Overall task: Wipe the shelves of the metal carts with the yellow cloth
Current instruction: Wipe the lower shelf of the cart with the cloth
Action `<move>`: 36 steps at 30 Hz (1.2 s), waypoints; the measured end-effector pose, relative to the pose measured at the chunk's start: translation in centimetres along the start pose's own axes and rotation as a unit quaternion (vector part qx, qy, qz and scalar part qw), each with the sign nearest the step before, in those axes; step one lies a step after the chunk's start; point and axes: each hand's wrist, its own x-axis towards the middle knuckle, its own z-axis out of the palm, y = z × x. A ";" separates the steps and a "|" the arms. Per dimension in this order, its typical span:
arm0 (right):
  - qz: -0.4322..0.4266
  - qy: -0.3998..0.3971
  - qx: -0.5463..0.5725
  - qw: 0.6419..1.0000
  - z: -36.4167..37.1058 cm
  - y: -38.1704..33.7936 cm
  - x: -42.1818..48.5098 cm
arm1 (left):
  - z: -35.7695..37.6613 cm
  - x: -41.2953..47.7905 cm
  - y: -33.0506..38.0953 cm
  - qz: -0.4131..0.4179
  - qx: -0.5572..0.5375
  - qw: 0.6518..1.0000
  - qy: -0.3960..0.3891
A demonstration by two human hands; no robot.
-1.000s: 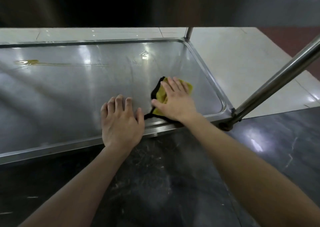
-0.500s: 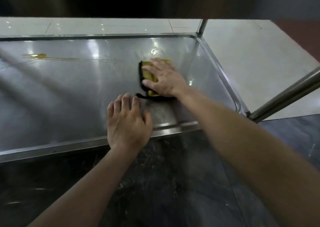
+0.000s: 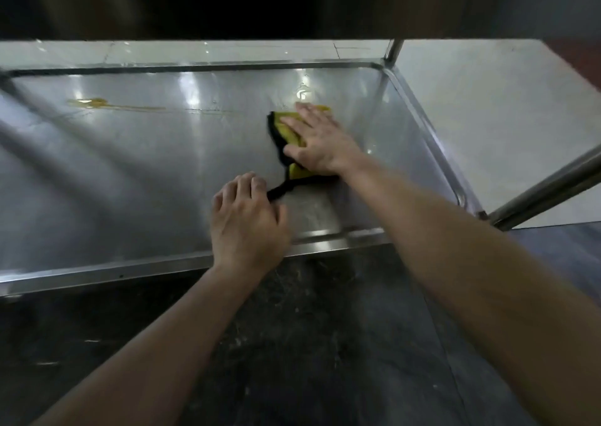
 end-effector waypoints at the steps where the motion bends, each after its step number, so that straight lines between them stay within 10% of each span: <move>1: 0.045 0.018 0.002 0.999 -0.5 3.4 -1.1 | -0.6 0.4 -0.4 0.011 -0.005 1.000 -0.011; 6: 0.254 0.049 -0.013 0.966 -2.1 12.7 -5.4 | -1.4 0.7 -4.8 0.042 0.037 0.998 0.015; 14: -0.026 0.034 -0.004 0.999 1.6 -9.1 0.4 | -1.0 -0.6 -5.1 0.022 0.034 0.999 0.030; 24: 0.286 0.087 -0.018 0.954 -1.5 14.6 -7.1 | -0.4 -0.7 -5.2 0.020 0.012 0.999 0.029; 31: -0.016 0.043 0.001 0.999 2.2 -11.1 -0.2 | -0.5 -0.9 -5.5 -0.032 0.021 0.997 0.063; 36: 0.079 0.055 -0.006 0.995 0.5 0.3 -3.2 | -0.2 -0.9 -5.4 -0.040 0.017 0.997 0.060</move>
